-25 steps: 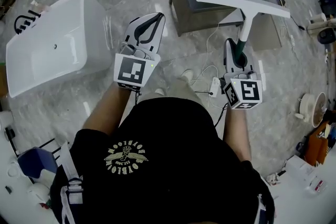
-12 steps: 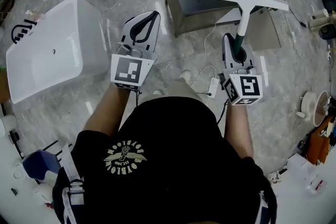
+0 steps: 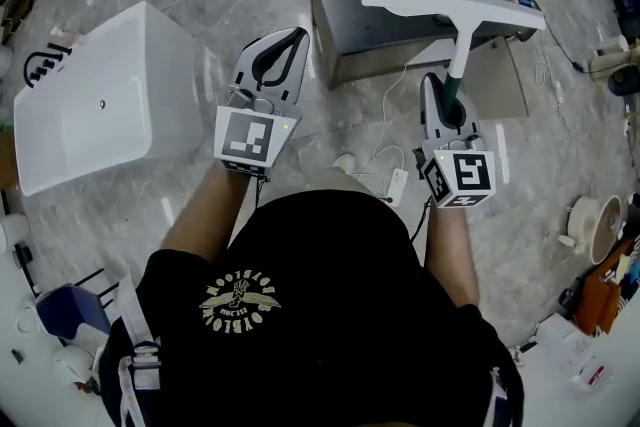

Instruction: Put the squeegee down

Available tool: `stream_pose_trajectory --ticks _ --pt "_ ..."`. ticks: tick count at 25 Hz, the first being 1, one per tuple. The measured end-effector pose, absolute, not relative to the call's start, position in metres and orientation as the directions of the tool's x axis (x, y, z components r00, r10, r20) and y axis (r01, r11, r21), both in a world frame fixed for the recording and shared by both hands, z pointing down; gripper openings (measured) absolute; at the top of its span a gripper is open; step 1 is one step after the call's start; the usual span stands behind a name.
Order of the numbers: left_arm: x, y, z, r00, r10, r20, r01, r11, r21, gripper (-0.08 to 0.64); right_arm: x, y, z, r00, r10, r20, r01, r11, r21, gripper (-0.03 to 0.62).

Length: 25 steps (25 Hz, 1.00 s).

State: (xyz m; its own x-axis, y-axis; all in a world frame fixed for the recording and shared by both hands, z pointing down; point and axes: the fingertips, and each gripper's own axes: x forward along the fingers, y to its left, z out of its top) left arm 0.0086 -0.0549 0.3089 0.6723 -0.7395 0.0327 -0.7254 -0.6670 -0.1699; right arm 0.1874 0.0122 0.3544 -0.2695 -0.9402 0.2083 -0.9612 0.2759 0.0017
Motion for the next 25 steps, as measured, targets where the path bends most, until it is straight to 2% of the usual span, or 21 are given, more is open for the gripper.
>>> stream_pose_trajectory --ticks 4,10,13,18,25 --pt "0.03 -0.065 0.315 0.655 -0.753 0.065 -0.736 -0.655 -0.17 0.025 0.21 -0.004 0.354 -0.294 -0.936 0.194 -0.954 0.299 -0.004 0.029" --pt "0.046 -0.078 0.31 0.62 -0.784 0.03 -0.767 -0.613 -0.192 0.025 0.229 -0.03 0.36 -0.349 -0.92 0.181 -0.936 0.352 -0.016 0.029" --pt "0.038 -0.078 0.312 0.593 -0.804 0.028 -0.786 -0.587 -0.192 0.025 0.225 -0.039 0.368 -0.38 -0.905 0.189 -0.924 0.379 -0.043 0.029" --pt "0.021 -0.084 0.322 0.545 -0.833 0.097 -0.818 -0.554 -0.154 0.025 0.212 -0.057 0.37 -0.429 -0.883 0.191 -0.903 0.424 -0.069 0.029" --pt "0.003 -0.109 0.326 0.545 -0.834 0.088 -0.815 -0.552 -0.175 0.025 0.186 -0.086 0.372 -0.449 -0.872 0.193 -0.893 0.444 -0.071 0.029"
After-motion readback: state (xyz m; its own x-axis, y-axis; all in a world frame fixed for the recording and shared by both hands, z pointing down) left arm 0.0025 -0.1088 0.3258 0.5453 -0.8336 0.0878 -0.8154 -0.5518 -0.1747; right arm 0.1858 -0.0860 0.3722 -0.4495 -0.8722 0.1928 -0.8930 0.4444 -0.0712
